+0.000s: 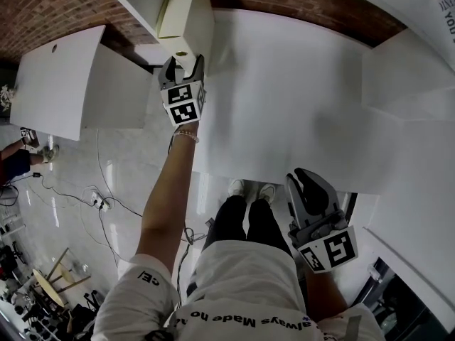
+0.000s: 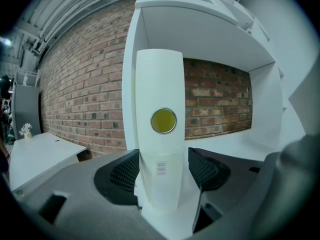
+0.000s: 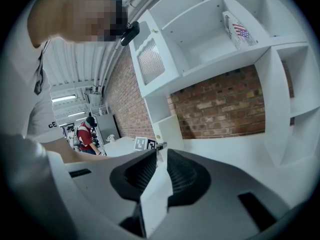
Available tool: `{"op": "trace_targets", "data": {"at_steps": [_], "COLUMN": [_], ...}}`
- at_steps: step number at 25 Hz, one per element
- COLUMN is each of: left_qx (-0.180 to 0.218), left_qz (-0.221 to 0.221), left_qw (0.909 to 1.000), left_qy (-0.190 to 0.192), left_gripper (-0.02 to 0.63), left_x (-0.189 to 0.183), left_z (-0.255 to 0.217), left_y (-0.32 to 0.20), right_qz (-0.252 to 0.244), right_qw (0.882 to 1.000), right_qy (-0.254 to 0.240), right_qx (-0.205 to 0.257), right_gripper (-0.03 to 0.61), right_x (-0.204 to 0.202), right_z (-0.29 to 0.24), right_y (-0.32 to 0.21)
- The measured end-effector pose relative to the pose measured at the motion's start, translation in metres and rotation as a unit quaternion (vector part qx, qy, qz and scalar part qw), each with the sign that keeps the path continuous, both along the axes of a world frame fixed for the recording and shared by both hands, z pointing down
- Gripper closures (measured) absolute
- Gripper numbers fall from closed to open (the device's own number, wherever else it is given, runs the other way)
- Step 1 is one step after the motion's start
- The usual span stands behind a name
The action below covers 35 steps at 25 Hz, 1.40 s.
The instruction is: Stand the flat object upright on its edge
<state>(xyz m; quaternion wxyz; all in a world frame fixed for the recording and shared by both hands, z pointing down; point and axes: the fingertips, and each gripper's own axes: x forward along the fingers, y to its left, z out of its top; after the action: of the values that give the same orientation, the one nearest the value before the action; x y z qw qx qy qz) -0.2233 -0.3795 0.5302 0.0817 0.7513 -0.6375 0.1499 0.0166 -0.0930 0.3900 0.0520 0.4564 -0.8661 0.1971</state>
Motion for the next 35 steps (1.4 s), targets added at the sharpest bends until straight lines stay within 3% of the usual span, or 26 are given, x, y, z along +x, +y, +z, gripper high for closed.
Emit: {"op": "trace_targets", "data": {"at_steps": [8, 12, 16, 19, 22, 26, 35], "left_qx": [-0.016, -0.008, 0.014, 0.039, 0.061, 0.077, 0.108], "left_qz": [-0.017, 0.022, 0.060, 0.100, 0.152, 0.204, 0.261], "left_qw": [0.9981, 0.9975, 0.9937, 0.9902, 0.9828, 0.9697, 0.9460], "left_qy": [0.057, 0.067, 0.094, 0.090, 0.085, 0.110, 0.160], "left_gripper": [0.325, 0.332, 0.382, 0.427, 0.480, 0.529, 0.566], "left_x": [0.000, 0.023, 0.045, 0.069, 0.098, 0.130, 0.179], "left_z": [-0.013, -0.048, -0.101, -0.146, -0.190, -0.239, -0.314], "left_y": [0.047, 0.088, 0.132, 0.169, 0.209, 0.255, 0.313], "right_qz": [0.005, 0.008, 0.007, 0.009, 0.011, 0.008, -0.001], "right_qw": [0.999, 0.998, 0.997, 0.996, 0.994, 0.992, 0.990], "right_qy": [0.009, 0.017, 0.026, 0.031, 0.034, 0.037, 0.036], "right_qx": [0.036, 0.053, 0.072, 0.087, 0.103, 0.118, 0.135], "right_gripper": [0.522, 0.522, 0.522, 0.522, 0.522, 0.522, 0.522], "right_x": [0.019, 0.030, 0.036, 0.045, 0.050, 0.055, 0.062], "right_z": [-0.035, -0.056, -0.077, -0.094, -0.110, -0.130, -0.173], "right_y": [-0.004, -0.002, 0.000, 0.001, 0.005, 0.011, 0.035]}}
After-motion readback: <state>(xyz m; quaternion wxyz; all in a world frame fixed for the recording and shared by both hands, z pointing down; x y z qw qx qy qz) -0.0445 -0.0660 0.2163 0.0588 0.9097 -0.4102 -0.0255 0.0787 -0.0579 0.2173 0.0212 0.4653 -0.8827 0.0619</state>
